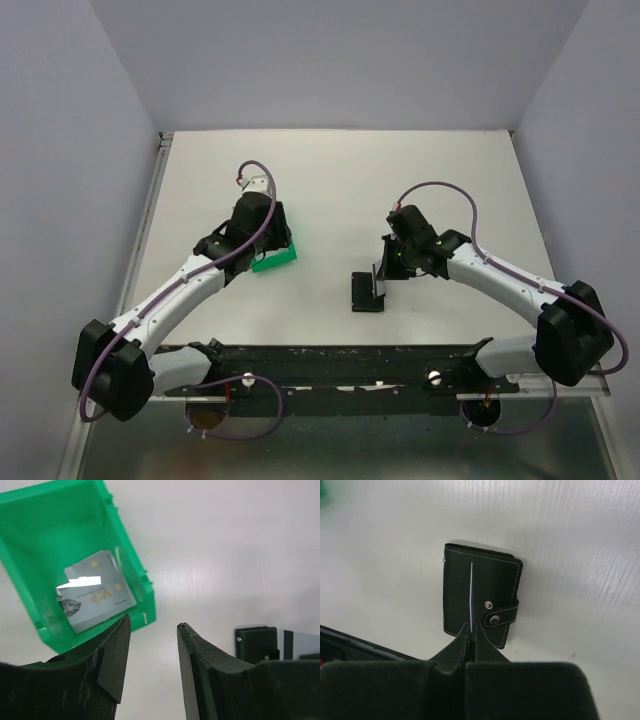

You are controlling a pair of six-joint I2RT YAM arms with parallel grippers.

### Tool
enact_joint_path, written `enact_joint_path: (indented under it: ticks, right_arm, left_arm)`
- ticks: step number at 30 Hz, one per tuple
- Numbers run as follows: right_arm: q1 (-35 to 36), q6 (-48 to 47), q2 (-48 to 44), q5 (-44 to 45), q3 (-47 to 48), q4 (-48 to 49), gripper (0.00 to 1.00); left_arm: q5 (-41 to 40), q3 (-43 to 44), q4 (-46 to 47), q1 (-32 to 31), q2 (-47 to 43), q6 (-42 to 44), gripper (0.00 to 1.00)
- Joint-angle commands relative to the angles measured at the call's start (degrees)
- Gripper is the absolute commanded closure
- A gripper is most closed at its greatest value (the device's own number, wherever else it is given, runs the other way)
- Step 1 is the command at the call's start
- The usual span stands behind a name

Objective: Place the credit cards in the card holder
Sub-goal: Move the storage box to the center of the board, then insert the credit card into the card holder.

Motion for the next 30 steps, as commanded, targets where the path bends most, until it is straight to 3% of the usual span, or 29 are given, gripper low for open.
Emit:
enact_joint_path:
  ticks: [1, 8, 14, 20, 24, 30]
  right_arm:
    - [-0.2, 0.5, 0.9, 7.4, 2.9, -7.4, 0.99]
    - [-0.2, 1.6, 0.7, 14.2, 2.6, -12.8, 1.0]
    - [-0.2, 2.8, 0.4, 14.7, 2.0, -13.3, 0.99]
    - [-0.1, -1.2, -5.6, 6.8, 1.9, -5.6, 0.99]
    - [-0.1, -0.5, -1.7, 0.0, 4.6, -3.8, 0.99]
    - [1.2, 1.3, 4.3, -2.2, 5.3, -1.3, 0.99]
  left_arm:
    - [-0.4, 2.0, 2.5, -6.6, 2.9, -1.9, 0.45]
    - [1.1, 3.2, 6.3, -13.0, 8.7, -3.0, 0.45]
    - [2.0, 3.5, 7.6, -16.1, 11.8, -4.2, 0.46]
    - [1.8, 2.1, 8.6, -16.6, 11.2, -4.7, 0.46]
    - [1.2, 1.4, 8.3, -16.6, 10.9, -4.9, 0.46]
    - [0.5, -0.3, 8.5, -16.5, 8.8, -5.7, 0.45]
